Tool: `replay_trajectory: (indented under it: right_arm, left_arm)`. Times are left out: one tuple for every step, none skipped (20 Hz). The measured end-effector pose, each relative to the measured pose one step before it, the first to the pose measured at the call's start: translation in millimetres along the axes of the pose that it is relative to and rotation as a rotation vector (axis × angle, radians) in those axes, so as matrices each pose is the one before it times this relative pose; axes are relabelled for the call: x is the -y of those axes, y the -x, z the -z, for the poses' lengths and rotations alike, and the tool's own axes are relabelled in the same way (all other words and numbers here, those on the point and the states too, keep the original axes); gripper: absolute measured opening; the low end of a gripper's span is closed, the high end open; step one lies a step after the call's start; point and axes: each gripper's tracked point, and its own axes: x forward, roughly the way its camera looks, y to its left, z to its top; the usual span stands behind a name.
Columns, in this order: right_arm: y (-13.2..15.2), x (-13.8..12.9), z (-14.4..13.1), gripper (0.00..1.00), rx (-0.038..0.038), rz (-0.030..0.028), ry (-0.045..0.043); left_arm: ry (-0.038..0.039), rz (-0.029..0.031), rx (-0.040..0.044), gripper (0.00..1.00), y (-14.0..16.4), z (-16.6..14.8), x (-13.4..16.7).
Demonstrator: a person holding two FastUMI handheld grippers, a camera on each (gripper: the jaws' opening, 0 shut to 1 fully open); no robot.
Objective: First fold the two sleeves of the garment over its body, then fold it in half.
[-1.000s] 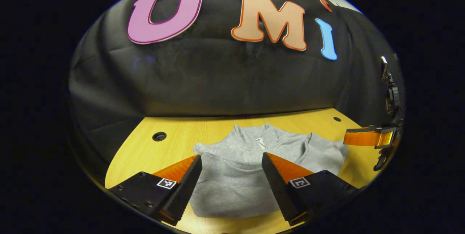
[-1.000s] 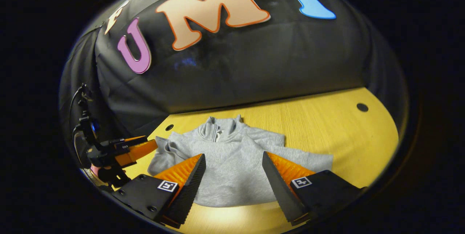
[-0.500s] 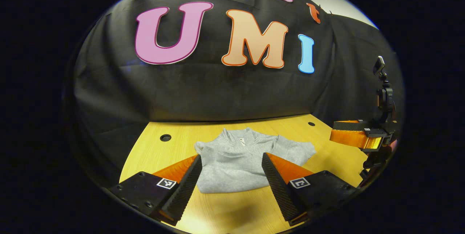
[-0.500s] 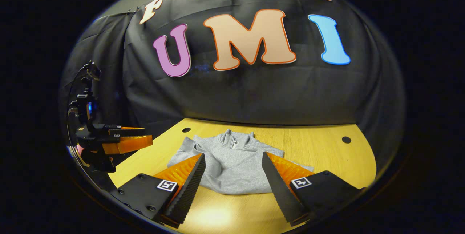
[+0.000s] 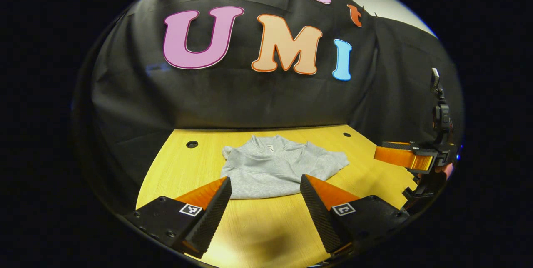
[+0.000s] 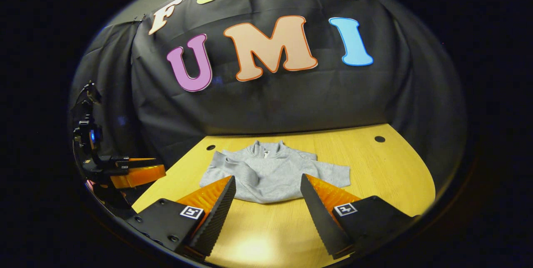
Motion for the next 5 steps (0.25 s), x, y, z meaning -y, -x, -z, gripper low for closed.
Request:
replay_trajectory:
  right_arm:
    - [2.69, 1.55, 0.07, 0.98, 0.00045, 0.00899, -0.01535]
    - [2.11, 2.42, -2.35, 0.94, 0.00546, 0.0099, -0.00945]
    - [2.02, 3.6, -2.87, 0.94, 0.01034, 0.01327, -0.00353]
    - [2.43, 3.94, -2.49, 0.94, 0.00909, 0.01503, -0.00126]
    - [1.76, 3.33, -3.1, 0.94, 0.00856, 0.01418, -0.00187]
  left_arm:
    - [-0.0044, 0.00691, -0.00664, 0.96, -0.12, 1.55, -0.04]
    - [-0.00285, 0.00784, -0.01316, 0.96, 0.81, 3.93, -0.43]
    - [0.00114, 0.00381, -0.00705, 0.97, -1.26, 2.12, -1.49]
    - [0.00434, -0.00067, -0.00532, 0.97, 0.07, 1.02, -2.9]
    - [0.00458, -0.00135, -0.00014, 0.97, 0.36, -0.78, -2.31]
